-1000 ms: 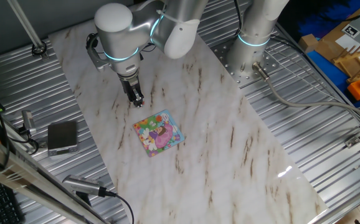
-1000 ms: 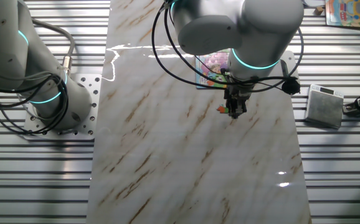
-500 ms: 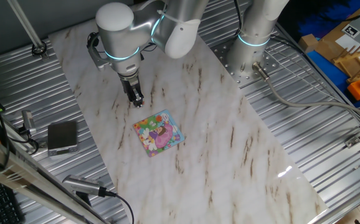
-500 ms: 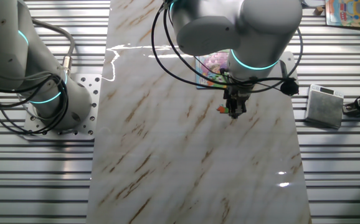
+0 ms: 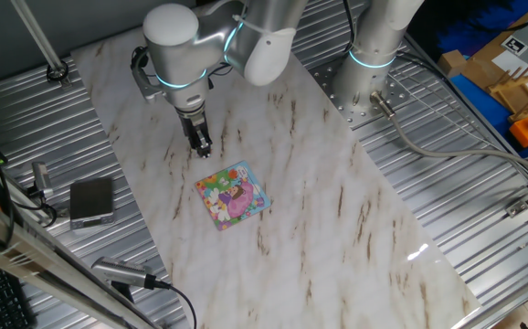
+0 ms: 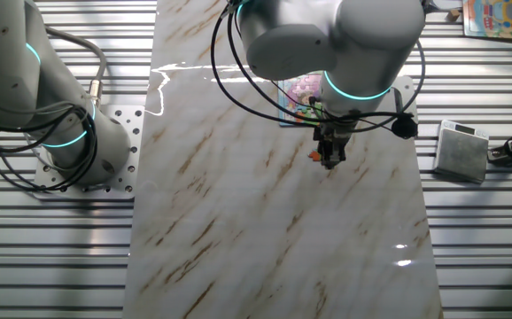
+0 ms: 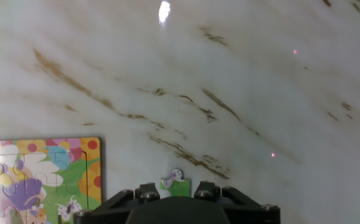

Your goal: Assemble one piece of a puzzle

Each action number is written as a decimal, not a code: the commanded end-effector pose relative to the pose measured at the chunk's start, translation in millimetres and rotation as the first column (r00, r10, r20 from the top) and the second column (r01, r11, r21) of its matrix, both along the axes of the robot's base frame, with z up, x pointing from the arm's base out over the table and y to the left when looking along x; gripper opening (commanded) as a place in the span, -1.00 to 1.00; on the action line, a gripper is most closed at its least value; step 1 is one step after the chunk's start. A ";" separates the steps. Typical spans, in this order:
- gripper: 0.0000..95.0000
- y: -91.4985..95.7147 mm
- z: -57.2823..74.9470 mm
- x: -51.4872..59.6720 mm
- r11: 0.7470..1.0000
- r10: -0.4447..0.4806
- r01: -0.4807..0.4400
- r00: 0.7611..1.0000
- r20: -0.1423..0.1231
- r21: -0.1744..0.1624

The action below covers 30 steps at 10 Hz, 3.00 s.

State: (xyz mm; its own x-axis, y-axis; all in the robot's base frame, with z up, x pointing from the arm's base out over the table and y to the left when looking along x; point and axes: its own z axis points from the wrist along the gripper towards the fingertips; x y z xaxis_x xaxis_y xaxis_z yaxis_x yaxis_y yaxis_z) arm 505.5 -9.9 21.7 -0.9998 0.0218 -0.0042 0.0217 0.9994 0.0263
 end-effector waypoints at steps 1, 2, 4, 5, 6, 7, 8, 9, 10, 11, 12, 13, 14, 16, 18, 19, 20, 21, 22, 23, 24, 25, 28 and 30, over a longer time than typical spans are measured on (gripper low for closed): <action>-0.20 0.1 -1.5 -2.3 1.000 0.000 0.000 1.000 0.002 -0.001; -0.20 0.1 -1.7 -2.7 1.000 -0.001 0.001 1.000 0.001 -0.002; -0.60 -0.4 -3.2 -2.5 1.000 -0.002 0.002 1.000 0.001 -0.003; -0.60 -1.1 -5.1 -2.0 1.000 -0.001 0.001 1.000 0.001 -0.001; -0.60 -1.4 -5.8 -1.8 1.000 -0.001 0.001 1.000 0.001 -0.001; -0.60 -1.9 -8.4 -1.0 1.000 0.001 -0.001 1.000 0.001 0.000; -0.60 -1.9 -8.7 -0.9 1.000 0.002 -0.002 1.000 -0.001 -0.001; -0.20 -1.7 -8.9 -0.7 1.000 0.003 -0.003 1.000 -0.001 -0.001; -0.20 -1.4 -9.4 -0.5 1.000 0.002 -0.002 1.000 -0.001 -0.001; -0.20 -1.3 -9.7 -0.3 1.000 0.001 -0.001 1.000 -0.001 0.000; -0.20 -1.2 -9.9 -0.2 1.000 0.001 -0.001 1.000 0.000 0.000; -0.20 -1.1 -10.7 0.1 1.000 -0.001 0.001 1.000 0.000 0.000; -0.20 -1.6 -12.2 0.5 1.000 -0.001 0.001 1.000 0.001 0.000; -0.20 -2.1 -14.3 1.1 1.000 0.000 0.000 1.000 0.002 0.001; -0.20 -1.1 -15.8 1.9 1.000 0.002 -0.002 1.000 0.002 0.002; -0.20 -0.7 -16.1 2.1 1.000 0.004 -0.004 1.000 0.002 0.001; -0.20 -0.7 -16.2 1.9 1.000 0.006 -0.006 1.000 0.001 0.000; -0.20 -0.6 -16.4 1.4 1.000 0.006 -0.006 1.000 0.001 0.001; -0.20 -0.3 -16.8 0.6 1.000 0.005 -0.005 1.000 0.001 0.001; -0.20 -0.3 -16.9 0.4 1.000 0.005 -0.005 1.000 0.001 0.001; -0.20 0.0 -17.0 0.5 1.000 0.005 -0.005 1.000 0.002 0.001; -0.20 0.4 -17.2 0.7 1.000 0.006 -0.006 1.000 0.002 0.002; -0.20 1.4 -17.4 1.0 1.000 0.008 -0.008 1.000 0.001 0.001; -0.60 1.5 -17.5 1.1 1.000 0.007 -0.007 1.000 0.000 -0.005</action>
